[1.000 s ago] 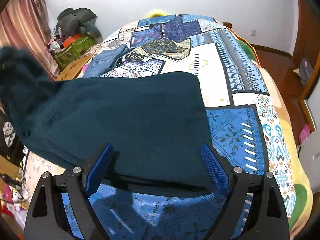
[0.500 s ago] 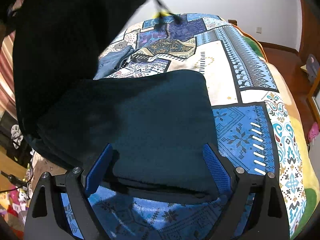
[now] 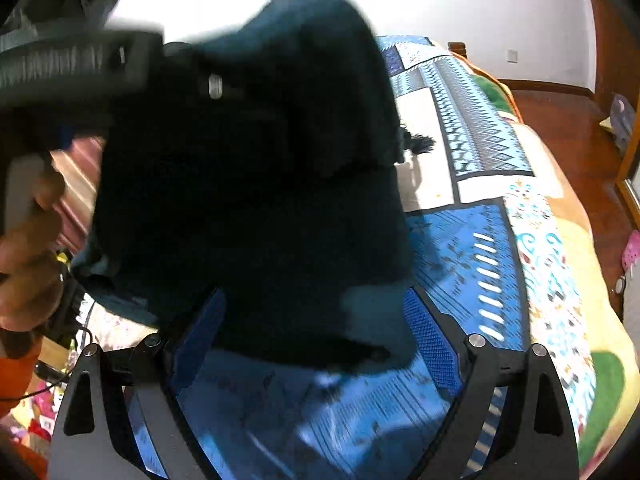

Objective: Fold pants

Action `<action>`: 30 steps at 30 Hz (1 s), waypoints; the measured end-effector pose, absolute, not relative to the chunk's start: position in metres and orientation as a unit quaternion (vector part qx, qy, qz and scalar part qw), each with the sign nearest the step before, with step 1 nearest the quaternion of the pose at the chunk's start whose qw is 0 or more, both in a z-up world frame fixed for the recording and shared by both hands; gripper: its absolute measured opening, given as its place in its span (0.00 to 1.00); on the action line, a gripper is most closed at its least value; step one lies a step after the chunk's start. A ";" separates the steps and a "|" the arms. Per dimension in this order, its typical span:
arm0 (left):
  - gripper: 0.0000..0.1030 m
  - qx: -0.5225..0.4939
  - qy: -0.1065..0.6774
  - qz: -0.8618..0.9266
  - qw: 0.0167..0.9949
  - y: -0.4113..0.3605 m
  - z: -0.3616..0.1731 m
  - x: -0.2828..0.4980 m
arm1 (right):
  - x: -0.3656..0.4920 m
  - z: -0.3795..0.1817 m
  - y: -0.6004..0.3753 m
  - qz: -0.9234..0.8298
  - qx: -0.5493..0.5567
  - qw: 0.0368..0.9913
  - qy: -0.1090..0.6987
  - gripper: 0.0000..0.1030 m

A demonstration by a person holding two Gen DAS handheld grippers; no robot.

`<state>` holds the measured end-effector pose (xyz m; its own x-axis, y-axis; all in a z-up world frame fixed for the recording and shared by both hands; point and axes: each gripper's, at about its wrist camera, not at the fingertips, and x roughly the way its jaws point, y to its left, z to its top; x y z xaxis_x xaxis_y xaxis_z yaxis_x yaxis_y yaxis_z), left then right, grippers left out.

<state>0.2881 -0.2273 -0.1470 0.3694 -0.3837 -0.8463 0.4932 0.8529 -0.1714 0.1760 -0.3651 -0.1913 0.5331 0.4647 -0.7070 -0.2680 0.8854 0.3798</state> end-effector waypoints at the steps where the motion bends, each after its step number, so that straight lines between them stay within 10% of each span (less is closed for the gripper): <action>1: 0.64 0.056 0.499 -0.267 0.823 -0.225 -0.146 0.283 | 0.173 -0.192 -0.370 0.208 0.117 0.867 0.437 0.86; 18: 0.98 0.122 0.360 -0.122 0.917 -0.111 -0.087 0.293 | 0.156 -0.179 -0.384 0.172 0.132 0.881 0.421 0.86; 30: 0.98 0.168 0.502 -0.045 0.847 -0.072 -0.213 0.416 | 0.170 -0.187 -0.370 0.168 0.139 0.872 0.437 0.86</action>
